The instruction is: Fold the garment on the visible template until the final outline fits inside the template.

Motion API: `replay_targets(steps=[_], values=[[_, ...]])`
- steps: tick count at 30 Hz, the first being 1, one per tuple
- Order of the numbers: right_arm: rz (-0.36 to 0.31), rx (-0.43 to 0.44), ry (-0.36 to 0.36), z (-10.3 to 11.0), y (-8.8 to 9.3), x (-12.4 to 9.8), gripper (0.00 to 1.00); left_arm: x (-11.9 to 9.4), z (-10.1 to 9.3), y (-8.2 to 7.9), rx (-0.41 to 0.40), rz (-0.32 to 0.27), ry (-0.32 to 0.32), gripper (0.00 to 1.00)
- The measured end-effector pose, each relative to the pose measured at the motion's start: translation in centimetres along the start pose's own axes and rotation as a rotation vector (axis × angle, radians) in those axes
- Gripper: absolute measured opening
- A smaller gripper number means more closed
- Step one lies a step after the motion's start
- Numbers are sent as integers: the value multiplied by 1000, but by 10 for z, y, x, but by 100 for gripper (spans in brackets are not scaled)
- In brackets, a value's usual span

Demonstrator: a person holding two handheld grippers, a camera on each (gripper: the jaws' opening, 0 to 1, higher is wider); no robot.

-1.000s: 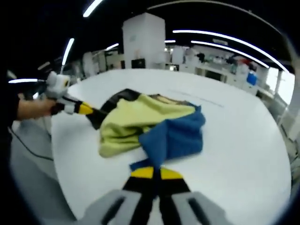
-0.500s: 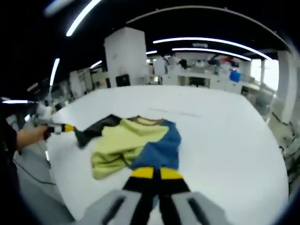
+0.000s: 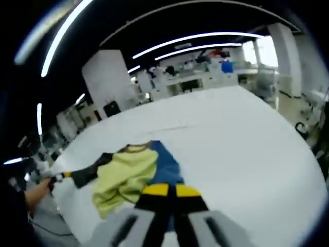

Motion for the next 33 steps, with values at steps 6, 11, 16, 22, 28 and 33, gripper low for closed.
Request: replay_targets(steps=[6,11,16,22,28,33], values=[[-18,148,13,-25,-13,6,0,8,16,5,-10,23,-25,0],[-24,209,69,-37,-9,7,0,14,29,8,-21,45,-46,0],[-18,279,80,-49,-5,12,0,18,34,8,-47,51,-54,0],[-9,337,154,-74,-3,19,0,24,41,7,-43,74,-63,0],[21,356,220,-92,-2,27,0,27,52,8,-14,96,-81,0],[61,349,223,-99,-1,32,0,28,55,9,2,105,-81,0]])
Point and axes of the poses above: the point that each gripper's makers call its tool centre point, and the gripper's own axes: x roughly forward along the fingers, z roughly to its left, y roughly out of its underside, the point moved 9 cm from there along -x, roughly backward along the fingers, and after that the axes turned 12 degrees about x, right-handed, at the moved point
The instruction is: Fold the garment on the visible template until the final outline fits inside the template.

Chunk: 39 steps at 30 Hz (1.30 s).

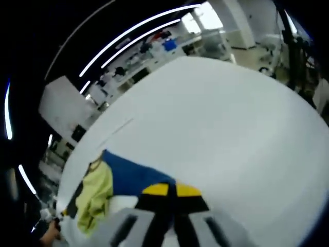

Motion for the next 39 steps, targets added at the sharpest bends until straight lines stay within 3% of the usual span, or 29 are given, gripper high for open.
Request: replay_targets(steps=[5,7,9,12,15,17,23,27,33,39], values=[[10,26,-3,-5,1,2,0,0,1,1,-20,-2,0,0],[13,24,-8,-5,3,1,0,0,2,2,-24,-20,8,5],[14,-46,-7,-7,2,-1,2,0,4,1,-20,-36,10,13],[1,-131,8,-5,3,-6,14,-1,5,-2,22,-56,22,27],[7,-216,-4,-2,5,-10,24,-3,1,-4,41,-75,85,36],[17,-265,-11,-1,6,-12,29,-6,-3,-5,104,-83,105,44],[44,-461,-53,12,19,-18,44,-22,-19,-7,123,-137,184,67],[97,-597,-78,15,27,-17,45,-36,-38,-7,186,-139,246,77],[119,-617,-81,11,33,-14,43,-52,-58,-7,203,-167,342,89],[137,-679,-94,12,38,-13,39,-67,-75,-10,237,-175,396,96]])
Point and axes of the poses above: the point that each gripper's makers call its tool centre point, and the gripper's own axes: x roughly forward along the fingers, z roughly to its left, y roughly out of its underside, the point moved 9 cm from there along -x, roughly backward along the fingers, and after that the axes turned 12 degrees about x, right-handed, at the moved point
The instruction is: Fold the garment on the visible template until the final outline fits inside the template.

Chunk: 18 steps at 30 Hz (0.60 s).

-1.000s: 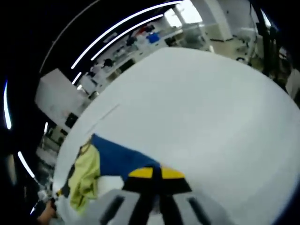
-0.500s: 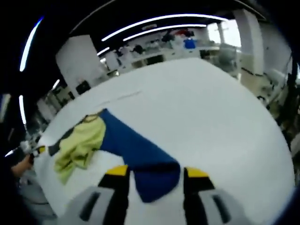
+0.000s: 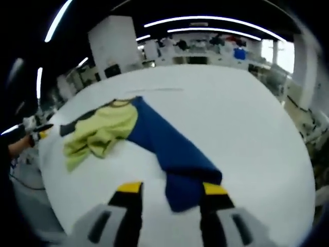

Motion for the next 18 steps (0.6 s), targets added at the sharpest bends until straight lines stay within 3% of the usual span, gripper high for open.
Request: replay_targets(steps=[11,18], values=[[79,-197,10,18,16,12,24,-12,-37,-12,47,-9,113,99],[98,-212,44,12,19,17,12,-12,-46,-10,70,5,139,97]])
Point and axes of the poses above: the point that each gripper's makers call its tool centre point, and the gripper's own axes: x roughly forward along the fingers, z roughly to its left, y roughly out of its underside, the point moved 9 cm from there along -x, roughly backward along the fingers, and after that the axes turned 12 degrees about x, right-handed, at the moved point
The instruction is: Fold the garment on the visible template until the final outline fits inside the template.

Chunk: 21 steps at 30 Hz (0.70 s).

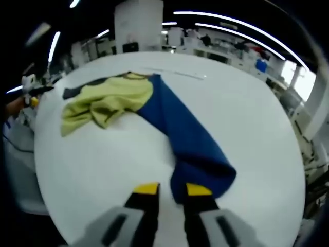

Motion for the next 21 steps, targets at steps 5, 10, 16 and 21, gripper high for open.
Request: replay_targets(steps=[5,10,16,21], values=[[4,-14,33,-1,1,-1,3,1,-2,1,3,8,14,96],[2,-47,56,1,2,-2,0,0,-4,1,7,15,16,95],[-20,-37,51,-3,-1,-10,0,-1,-7,-2,13,11,18,95],[-86,-30,72,-8,-16,-33,0,-1,-9,-2,17,8,19,95]])
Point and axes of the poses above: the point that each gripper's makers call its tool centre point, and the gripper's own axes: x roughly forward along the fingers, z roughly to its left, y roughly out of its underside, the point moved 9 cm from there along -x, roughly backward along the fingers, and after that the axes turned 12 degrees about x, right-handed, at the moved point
